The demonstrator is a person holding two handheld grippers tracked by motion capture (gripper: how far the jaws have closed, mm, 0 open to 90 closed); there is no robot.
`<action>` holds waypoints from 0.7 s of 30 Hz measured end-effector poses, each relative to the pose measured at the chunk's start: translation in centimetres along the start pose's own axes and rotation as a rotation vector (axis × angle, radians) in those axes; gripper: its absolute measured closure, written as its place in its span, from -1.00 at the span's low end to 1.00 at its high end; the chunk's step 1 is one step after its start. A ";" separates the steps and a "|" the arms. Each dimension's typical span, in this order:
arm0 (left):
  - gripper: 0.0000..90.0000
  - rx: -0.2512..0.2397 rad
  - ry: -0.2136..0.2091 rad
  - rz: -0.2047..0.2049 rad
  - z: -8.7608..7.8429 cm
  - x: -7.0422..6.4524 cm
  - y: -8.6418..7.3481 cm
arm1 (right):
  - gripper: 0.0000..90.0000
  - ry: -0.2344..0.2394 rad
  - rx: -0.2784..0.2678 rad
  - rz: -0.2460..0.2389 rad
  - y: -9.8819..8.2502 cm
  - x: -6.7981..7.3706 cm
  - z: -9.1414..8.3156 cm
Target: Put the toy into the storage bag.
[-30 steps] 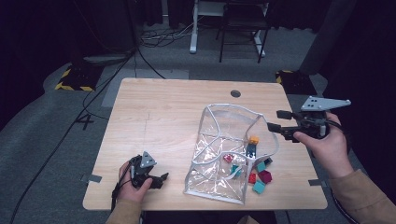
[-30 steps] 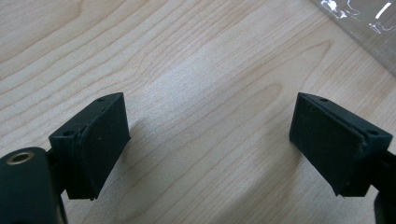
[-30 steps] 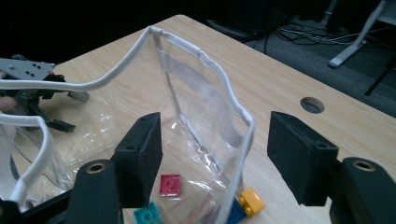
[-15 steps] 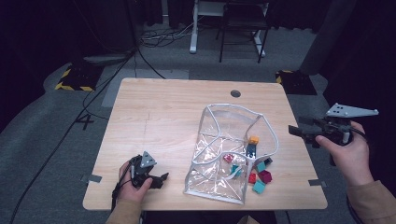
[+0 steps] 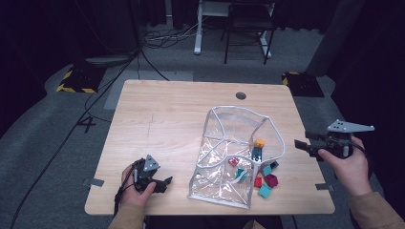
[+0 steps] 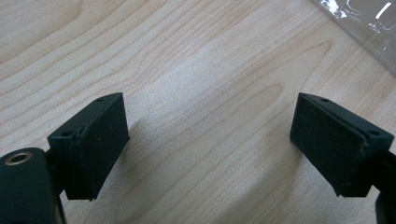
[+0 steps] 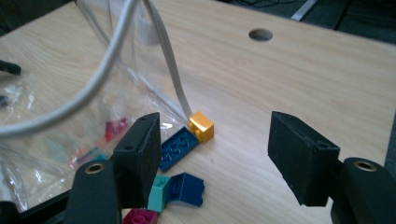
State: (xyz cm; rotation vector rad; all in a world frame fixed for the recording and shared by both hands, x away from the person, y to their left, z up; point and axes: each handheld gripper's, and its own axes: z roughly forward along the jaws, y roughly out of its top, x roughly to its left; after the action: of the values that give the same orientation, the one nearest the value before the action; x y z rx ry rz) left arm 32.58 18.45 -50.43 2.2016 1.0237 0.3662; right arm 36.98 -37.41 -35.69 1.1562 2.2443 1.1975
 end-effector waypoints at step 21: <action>-0.74 0.000 0.000 0.000 0.0 0.0 0.0 | -0.17 -0.009 0.148 0.007 -6.2 0.1 7.0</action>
State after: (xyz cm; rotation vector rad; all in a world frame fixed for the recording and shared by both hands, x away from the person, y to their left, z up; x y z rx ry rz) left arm 32.58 18.45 -50.43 2.2017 1.0240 0.3662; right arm 38.13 -35.63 -44.81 1.2215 2.3574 1.0418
